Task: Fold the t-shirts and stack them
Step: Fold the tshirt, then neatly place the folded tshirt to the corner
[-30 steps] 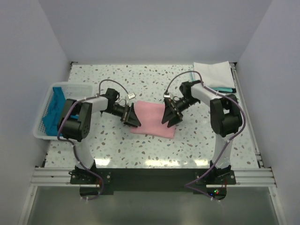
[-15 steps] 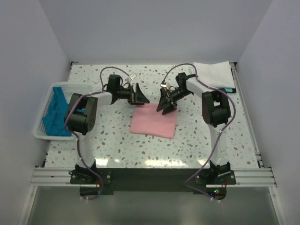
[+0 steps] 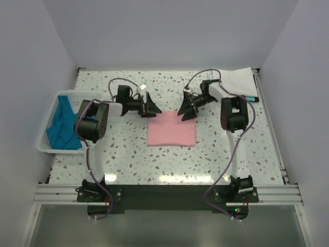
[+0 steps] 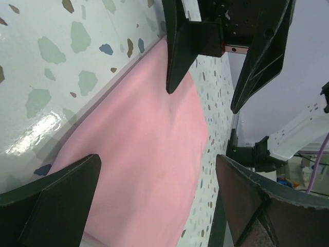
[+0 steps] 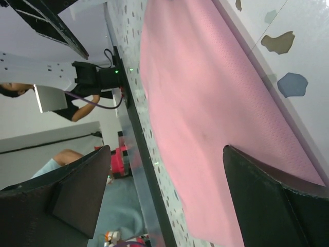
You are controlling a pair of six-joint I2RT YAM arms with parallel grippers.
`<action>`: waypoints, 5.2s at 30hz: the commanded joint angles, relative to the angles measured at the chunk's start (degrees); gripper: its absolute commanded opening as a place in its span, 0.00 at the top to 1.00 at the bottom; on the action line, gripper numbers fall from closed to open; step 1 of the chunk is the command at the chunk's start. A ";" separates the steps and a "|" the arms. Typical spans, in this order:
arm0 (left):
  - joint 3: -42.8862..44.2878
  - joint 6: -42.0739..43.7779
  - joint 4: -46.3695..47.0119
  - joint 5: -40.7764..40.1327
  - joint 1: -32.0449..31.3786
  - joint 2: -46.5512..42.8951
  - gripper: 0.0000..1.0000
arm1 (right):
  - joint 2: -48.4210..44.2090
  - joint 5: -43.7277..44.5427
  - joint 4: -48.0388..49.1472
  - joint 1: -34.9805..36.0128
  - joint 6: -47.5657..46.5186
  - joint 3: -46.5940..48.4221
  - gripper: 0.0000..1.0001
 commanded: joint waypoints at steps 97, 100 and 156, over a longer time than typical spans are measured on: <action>-9.24 66.01 -15.18 -36.96 -38.76 -30.57 0.33 | -26.25 50.80 39.16 1.28 42.58 -32.23 1.00; -10.38 64.52 -18.98 -39.75 -38.85 -33.65 0.12 | -22.30 56.96 30.19 0.84 33.17 -20.37 1.00; -20.32 66.62 -22.67 -51.02 -38.77 -41.66 0.00 | -26.51 76.75 19.36 -4.26 5.20 22.14 1.00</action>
